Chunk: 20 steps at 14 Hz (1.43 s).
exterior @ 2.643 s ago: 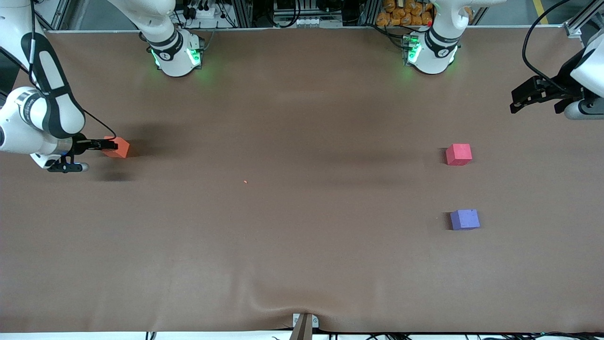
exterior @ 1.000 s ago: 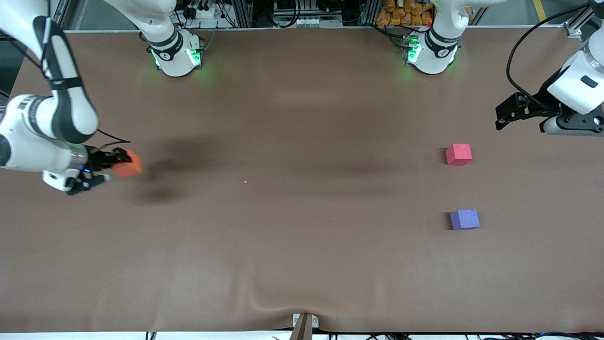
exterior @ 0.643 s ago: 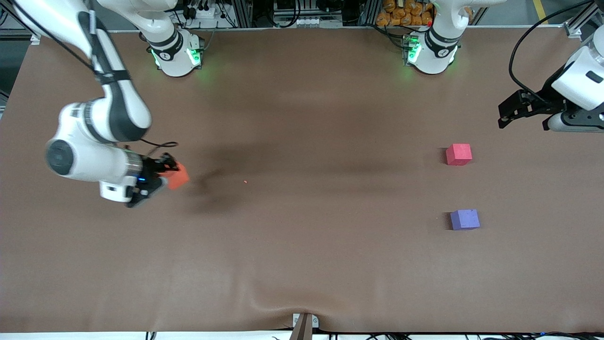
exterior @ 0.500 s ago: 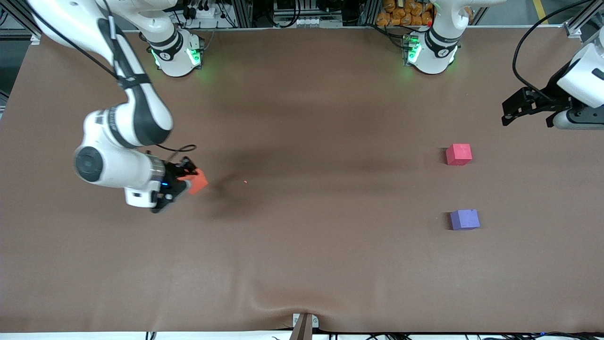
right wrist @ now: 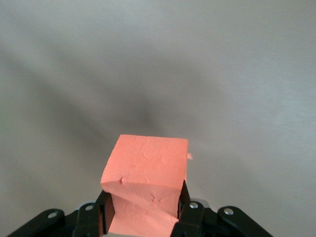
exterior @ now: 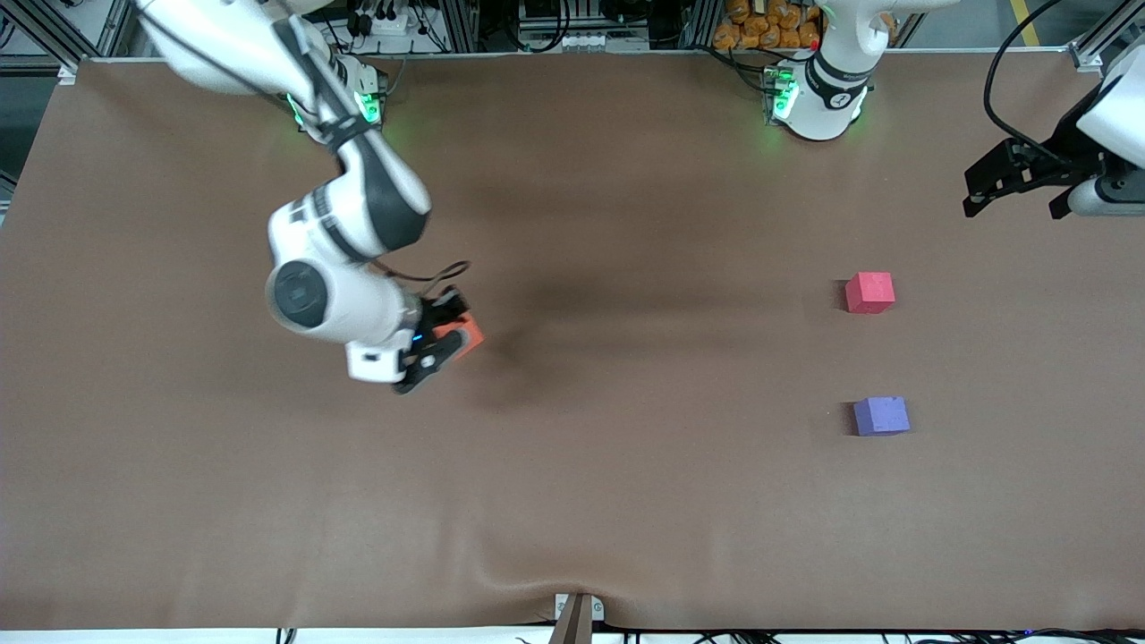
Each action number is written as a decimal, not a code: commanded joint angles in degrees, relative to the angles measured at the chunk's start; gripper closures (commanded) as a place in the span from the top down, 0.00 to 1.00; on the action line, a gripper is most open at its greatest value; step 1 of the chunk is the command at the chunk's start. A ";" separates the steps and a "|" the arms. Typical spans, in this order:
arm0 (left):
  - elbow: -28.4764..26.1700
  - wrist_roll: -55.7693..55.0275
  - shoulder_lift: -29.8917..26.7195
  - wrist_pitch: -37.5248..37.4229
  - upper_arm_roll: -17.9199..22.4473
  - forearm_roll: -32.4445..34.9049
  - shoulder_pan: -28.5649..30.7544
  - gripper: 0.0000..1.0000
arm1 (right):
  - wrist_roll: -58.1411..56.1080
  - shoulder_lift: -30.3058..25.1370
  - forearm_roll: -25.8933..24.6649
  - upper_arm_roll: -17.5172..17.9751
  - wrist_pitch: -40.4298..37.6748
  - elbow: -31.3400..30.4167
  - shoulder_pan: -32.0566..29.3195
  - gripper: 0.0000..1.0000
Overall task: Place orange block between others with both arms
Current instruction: 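Carry the orange cube to the table middle and release it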
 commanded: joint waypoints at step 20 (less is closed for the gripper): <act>-0.95 -0.85 1.00 0.68 -2.87 -0.14 -2.08 1.00 | 48.04 23.10 0.55 -1.59 11.26 19.45 18.46 0.19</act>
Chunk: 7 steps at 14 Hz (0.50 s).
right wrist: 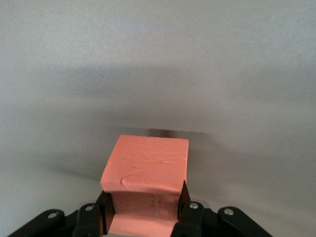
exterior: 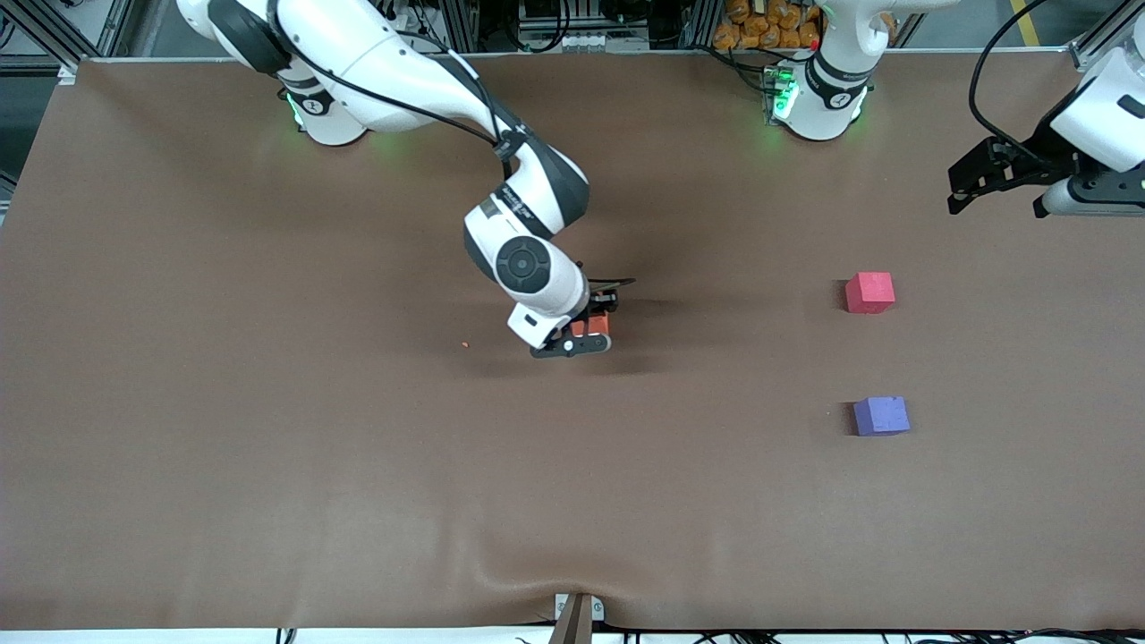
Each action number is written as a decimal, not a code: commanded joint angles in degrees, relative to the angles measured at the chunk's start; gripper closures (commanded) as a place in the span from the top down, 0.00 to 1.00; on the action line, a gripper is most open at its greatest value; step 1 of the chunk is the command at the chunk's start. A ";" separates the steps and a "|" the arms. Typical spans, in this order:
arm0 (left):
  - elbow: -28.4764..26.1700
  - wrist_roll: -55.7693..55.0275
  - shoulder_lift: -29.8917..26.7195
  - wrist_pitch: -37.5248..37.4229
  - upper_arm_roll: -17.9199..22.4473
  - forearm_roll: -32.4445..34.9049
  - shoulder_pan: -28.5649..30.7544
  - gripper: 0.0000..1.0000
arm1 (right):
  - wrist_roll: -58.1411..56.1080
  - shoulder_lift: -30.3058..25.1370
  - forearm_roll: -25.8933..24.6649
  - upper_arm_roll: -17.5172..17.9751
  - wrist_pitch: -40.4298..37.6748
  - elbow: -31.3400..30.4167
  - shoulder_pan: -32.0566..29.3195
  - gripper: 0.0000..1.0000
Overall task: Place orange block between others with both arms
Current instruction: 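Carry the orange cube to the table middle and release it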
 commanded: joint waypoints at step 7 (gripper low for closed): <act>0.03 -8.43 6.72 2.93 -11.11 -0.14 -1.14 1.00 | 2.36 2.96 0.55 -1.04 -0.92 4.41 1.33 1.00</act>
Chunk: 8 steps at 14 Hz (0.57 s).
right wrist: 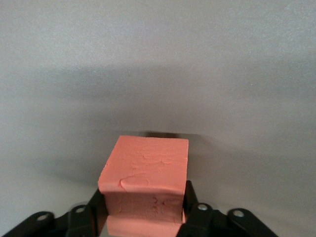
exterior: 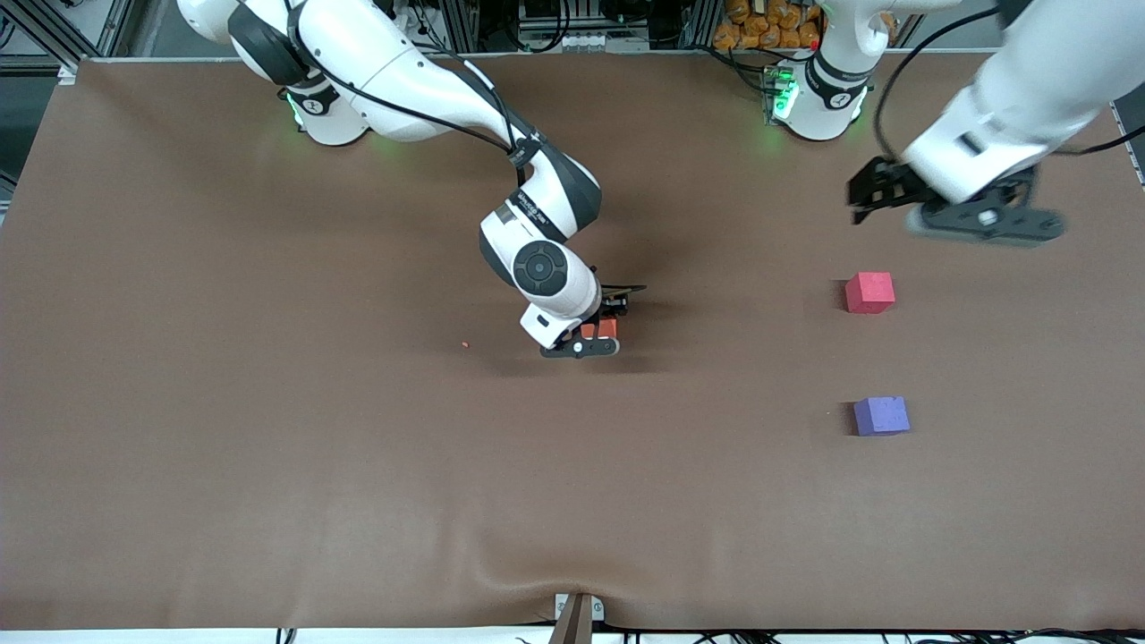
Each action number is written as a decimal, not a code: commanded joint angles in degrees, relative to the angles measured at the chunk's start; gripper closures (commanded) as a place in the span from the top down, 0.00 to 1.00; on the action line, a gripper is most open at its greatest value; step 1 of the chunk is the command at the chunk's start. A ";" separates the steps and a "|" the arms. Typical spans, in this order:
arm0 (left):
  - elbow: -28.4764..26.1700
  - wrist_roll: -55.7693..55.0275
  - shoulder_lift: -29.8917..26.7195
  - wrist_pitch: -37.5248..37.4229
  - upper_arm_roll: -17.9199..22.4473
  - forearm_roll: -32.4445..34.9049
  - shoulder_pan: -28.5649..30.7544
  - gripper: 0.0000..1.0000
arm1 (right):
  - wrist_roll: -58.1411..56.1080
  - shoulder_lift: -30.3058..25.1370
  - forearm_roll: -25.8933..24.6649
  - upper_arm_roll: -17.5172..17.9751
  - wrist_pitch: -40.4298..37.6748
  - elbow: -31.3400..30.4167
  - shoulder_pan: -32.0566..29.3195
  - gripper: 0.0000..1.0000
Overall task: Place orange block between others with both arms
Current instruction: 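Carry the orange cube to the table middle and release it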
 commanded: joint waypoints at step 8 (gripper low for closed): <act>0.71 -4.69 10.88 9.09 -2.16 -1.01 -2.20 1.00 | 0.09 -1.51 0.81 -0.34 -14.54 9.03 -3.69 1.00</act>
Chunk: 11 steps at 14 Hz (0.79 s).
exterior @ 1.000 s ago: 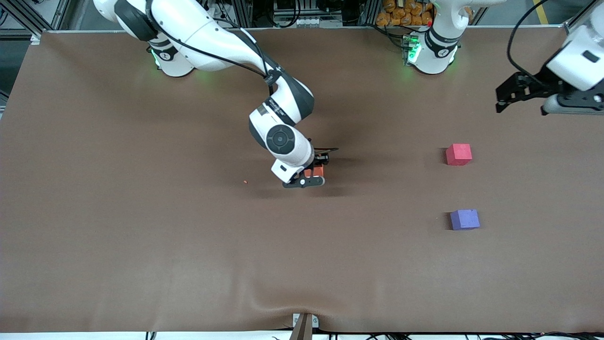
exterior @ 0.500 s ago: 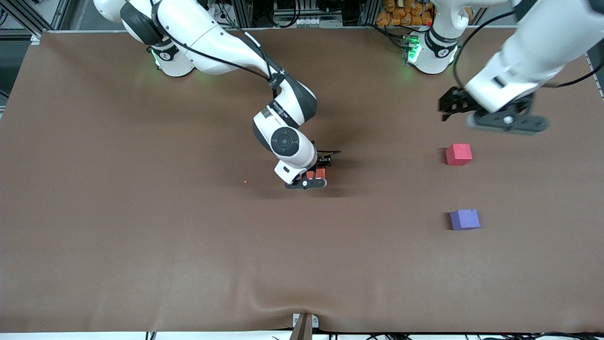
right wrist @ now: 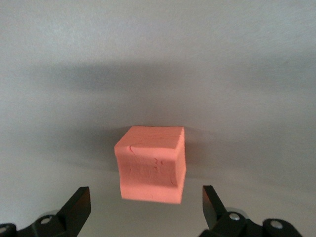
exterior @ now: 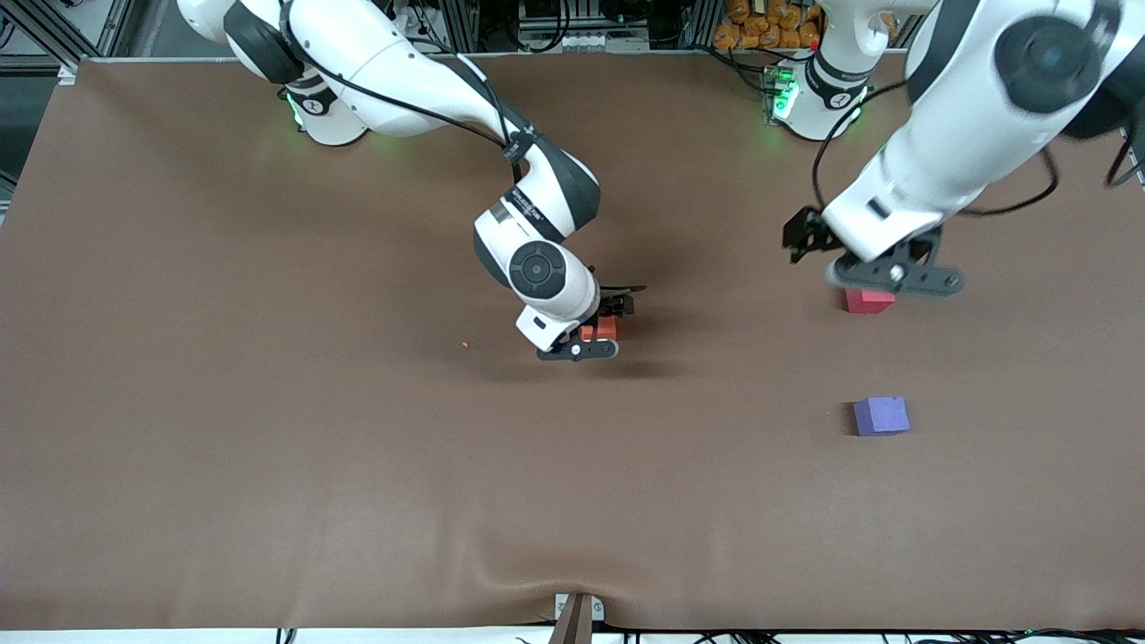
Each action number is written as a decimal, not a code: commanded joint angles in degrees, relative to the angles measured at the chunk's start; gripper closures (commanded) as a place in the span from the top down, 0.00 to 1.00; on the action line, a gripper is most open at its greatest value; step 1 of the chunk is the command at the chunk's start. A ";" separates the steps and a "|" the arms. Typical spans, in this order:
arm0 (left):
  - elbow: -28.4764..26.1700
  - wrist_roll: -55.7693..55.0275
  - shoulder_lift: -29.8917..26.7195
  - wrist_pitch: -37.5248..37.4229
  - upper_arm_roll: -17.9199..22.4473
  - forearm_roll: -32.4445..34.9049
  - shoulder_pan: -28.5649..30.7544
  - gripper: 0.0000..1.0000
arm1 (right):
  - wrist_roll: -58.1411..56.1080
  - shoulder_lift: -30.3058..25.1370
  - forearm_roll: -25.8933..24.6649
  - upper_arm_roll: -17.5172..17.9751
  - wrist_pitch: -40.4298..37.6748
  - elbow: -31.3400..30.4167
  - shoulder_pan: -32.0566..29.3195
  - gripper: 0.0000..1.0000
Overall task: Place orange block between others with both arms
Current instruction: 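Carry the orange cube to the table middle and release it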
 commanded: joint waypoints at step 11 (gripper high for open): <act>8.74 -30.08 21.11 13.43 0.36 3.21 -17.78 1.00 | -14.66 -9.42 -5.67 0.42 -14.26 1.48 -14.21 1.00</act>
